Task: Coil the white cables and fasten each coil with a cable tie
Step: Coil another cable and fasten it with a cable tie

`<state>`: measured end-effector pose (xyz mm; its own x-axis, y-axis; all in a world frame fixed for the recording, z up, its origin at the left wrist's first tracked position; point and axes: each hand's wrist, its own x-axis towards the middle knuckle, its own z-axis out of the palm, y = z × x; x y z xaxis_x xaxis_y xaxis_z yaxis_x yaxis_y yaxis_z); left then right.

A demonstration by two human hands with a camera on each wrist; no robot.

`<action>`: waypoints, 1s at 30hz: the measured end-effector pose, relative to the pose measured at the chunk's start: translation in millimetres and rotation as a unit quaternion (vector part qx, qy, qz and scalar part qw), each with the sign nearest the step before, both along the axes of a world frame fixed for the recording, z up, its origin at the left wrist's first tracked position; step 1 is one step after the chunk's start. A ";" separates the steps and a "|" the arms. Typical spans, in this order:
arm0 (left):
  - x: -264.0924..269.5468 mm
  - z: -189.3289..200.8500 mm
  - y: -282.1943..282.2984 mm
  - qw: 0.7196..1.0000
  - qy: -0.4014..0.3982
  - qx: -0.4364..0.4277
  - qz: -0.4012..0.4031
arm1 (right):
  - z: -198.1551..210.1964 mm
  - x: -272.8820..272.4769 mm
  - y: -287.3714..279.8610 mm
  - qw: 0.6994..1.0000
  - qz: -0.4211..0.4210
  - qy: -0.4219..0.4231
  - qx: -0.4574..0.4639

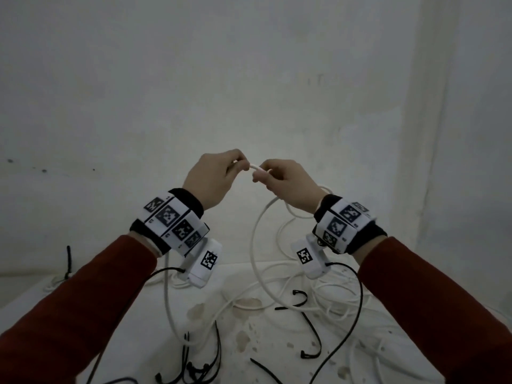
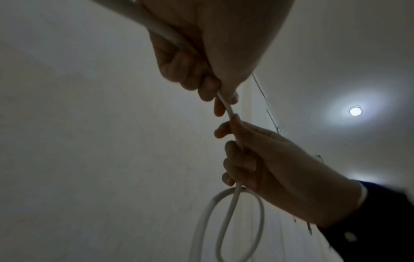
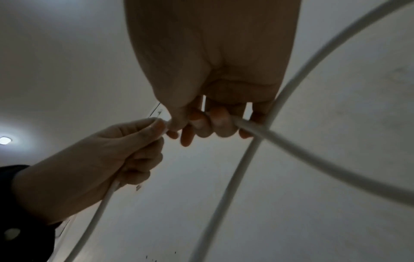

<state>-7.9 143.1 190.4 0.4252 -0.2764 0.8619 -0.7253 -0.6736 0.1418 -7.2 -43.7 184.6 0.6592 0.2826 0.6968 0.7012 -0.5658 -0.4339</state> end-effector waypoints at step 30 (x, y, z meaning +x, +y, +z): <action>51.2 -5.5 106.4 0.947 0.210 -0.184 0.157 | -31.0 -11.4 -86.3 0.981 -0.058 0.068 0.170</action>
<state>43.2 249.5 184.9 0.7633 0.2074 0.6119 -0.3248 -0.6956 0.6408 -18.5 -130.0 153.5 0.7667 -0.0332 0.6411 0.5630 -0.4452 -0.6963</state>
